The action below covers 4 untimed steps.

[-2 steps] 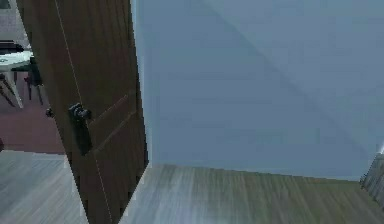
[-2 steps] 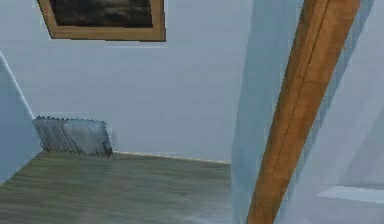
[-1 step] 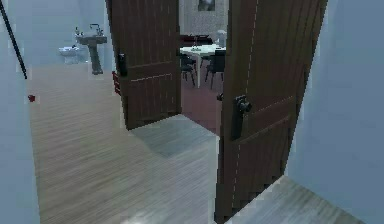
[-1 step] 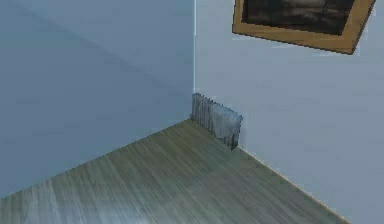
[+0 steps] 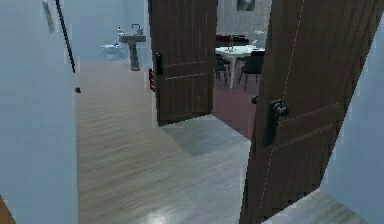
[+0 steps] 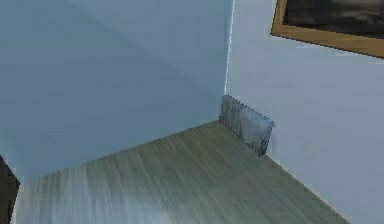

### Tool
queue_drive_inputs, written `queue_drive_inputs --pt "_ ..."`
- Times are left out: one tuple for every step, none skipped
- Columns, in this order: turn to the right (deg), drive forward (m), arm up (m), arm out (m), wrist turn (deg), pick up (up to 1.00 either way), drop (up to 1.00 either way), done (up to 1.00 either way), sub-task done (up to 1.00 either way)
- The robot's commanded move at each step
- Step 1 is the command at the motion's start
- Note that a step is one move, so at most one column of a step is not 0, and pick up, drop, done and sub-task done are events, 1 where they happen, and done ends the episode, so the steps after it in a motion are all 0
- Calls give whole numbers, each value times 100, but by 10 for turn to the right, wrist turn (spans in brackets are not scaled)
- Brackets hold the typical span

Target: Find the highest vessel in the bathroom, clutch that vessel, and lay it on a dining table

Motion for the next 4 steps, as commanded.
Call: queue_drive_inputs --pt "0 30 0 0 0 0 0 0 0" --pt "-270 0 0 0 0 0 0 0 0" --pt "0 100 0 0 0 0 0 0 0" --pt "0 100 0 0 0 0 0 0 0"
